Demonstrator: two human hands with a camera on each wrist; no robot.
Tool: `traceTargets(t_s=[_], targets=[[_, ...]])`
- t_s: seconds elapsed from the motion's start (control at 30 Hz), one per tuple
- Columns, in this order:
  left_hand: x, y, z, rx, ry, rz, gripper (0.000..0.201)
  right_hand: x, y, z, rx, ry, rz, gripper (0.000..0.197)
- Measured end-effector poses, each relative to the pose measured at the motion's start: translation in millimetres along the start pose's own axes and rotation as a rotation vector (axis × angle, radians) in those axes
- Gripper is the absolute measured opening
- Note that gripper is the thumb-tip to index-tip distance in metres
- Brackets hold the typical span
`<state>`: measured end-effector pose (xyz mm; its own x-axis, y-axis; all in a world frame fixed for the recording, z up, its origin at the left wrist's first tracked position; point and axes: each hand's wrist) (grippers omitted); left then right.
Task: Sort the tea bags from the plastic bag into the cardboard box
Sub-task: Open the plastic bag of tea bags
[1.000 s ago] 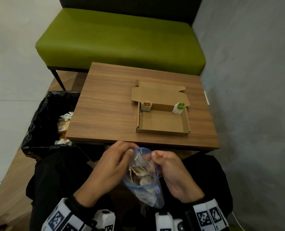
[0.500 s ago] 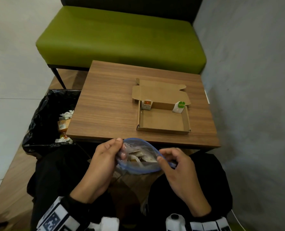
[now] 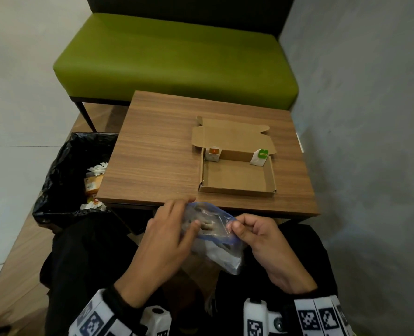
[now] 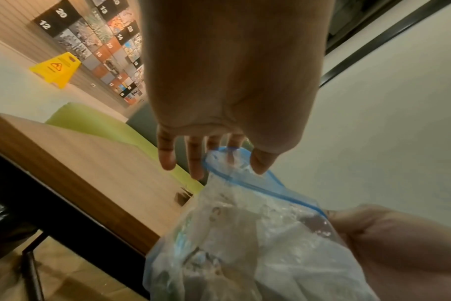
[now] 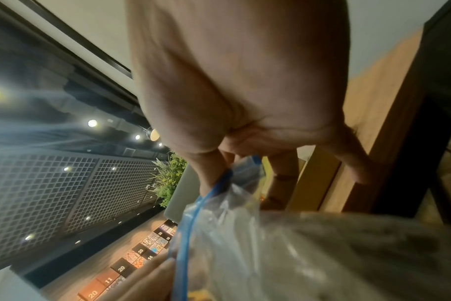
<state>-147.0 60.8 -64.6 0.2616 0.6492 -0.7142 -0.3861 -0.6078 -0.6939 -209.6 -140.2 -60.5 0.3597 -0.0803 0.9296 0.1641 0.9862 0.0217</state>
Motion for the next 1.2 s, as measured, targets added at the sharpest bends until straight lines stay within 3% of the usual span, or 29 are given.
traceTargets(t_s=[0.17,0.4,0.5,0.63,0.73,0.8,0.97,1.2], targets=[[-2.9,-6.3,-7.4,-0.044,0.074,-0.158,0.045,6.2,-0.3,-1.6,0.072,0.012,-0.017,0.022],[-5.6,-3.0,-5.1,-0.035,0.166,-0.089,0.031,6.2,-2.7,-1.5,0.156,0.0,0.054,0.025],[-6.2,-0.9,-5.0,-0.038,0.1,0.089,0.021,6.0,-1.5,0.2,0.15,0.001,0.043,0.022],[-7.3,-0.2,-3.0,0.046,-0.076,0.401,0.025,1.4,-3.7,-2.1,-0.031,-0.059,0.174,0.008],[-10.0,-2.6,-1.8,0.046,-0.219,0.712,0.014,-6.8,-6.4,-6.3,-0.243,-0.119,0.414,0.025],[-11.6,-3.1,-2.5,0.033,-0.28,0.845,0.014,-10.2,-3.6,-8.1,-0.295,-0.11,0.443,0.026],[-13.7,7.1,-5.7,-0.046,-0.285,0.829,0.013,-15.1,8.3,-20.3,-0.458,-0.092,0.577,0.024],[-6.4,14.6,-12.6,-0.051,-0.302,0.768,0.013,-4.7,19.5,-40.7,-0.414,-0.03,0.768,0.024]])
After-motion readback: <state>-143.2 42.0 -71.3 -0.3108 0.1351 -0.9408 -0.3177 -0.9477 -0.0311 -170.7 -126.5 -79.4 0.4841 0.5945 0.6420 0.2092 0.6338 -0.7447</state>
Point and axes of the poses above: each hand's wrist, its own z-axis away from the middle knuckle, its own y-axis out of the palm, x = y × z, and after that the axes turned 2 degrees about -z, right-handed
